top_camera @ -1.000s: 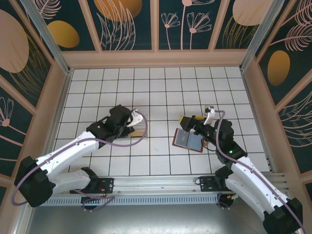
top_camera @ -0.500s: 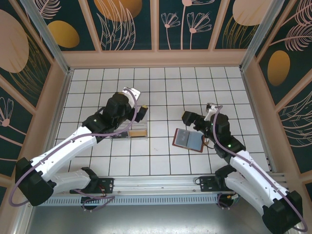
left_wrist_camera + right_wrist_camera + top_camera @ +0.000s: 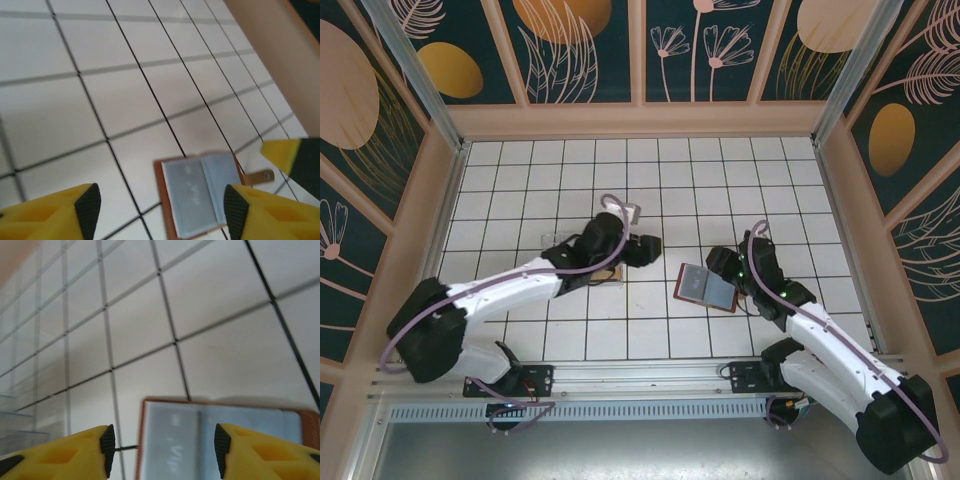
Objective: Take the credit cards out of the card holder
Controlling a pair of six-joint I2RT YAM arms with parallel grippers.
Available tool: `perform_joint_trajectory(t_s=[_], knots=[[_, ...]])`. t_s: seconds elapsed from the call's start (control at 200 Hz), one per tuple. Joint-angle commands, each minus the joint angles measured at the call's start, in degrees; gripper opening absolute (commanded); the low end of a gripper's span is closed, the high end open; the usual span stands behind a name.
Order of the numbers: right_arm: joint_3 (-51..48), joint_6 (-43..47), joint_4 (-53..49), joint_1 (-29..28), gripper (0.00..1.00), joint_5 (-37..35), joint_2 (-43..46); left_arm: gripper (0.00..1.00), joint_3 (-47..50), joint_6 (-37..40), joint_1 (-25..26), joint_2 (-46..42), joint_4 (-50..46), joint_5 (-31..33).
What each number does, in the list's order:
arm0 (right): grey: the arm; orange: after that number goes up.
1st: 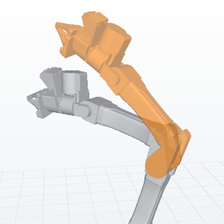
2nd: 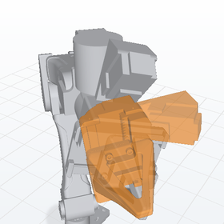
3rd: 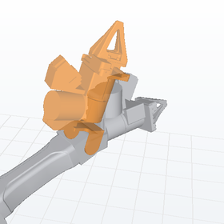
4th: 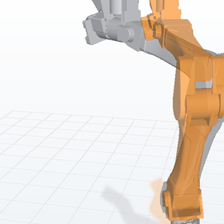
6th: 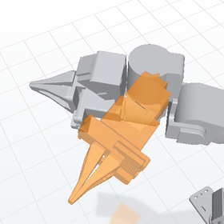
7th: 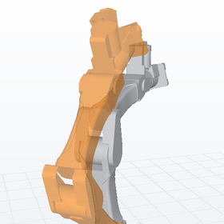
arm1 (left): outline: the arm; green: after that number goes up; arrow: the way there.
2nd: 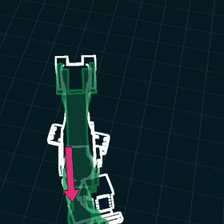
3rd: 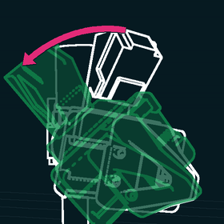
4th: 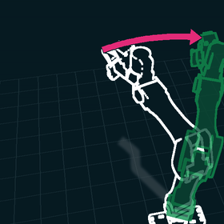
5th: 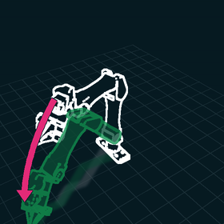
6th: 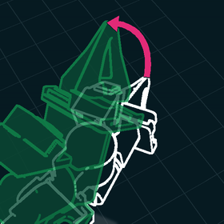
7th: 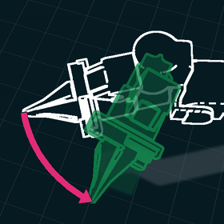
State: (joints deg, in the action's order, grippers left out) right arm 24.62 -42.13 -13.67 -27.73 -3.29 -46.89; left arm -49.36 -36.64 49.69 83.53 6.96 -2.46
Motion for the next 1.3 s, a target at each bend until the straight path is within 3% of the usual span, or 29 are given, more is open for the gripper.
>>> perform_joint_trajectory(t_s=[0.0, 0.205, 0.445, 1.296], knots=[[-2.6, -5.6, -4.4, 0.5, 0.56, -3.1, -0.3, 0.60, -3.1, -6.7, 2.6, 6.0, 4.6, -4.7], [-7.0, -10.9, -4.5, 1.2, 0.62, -2.6, -0.2, 0.61, -6.0, -9.4, 5.3, 16.6, 3.0, -8.2], [-9.2, -10.5, -1.2, 2.0, 0.62, 0.5, -0.8, 0.59, -10.7, -8.9, 6.6, 22.2, 1.4, -11.2], [-10.4, -9.1, 0.7, 3.2, 0.67, 2.1, -2.1, 0.56, -14.1, -9.3, 7.3, 29.7, 0.1, -16.2]])
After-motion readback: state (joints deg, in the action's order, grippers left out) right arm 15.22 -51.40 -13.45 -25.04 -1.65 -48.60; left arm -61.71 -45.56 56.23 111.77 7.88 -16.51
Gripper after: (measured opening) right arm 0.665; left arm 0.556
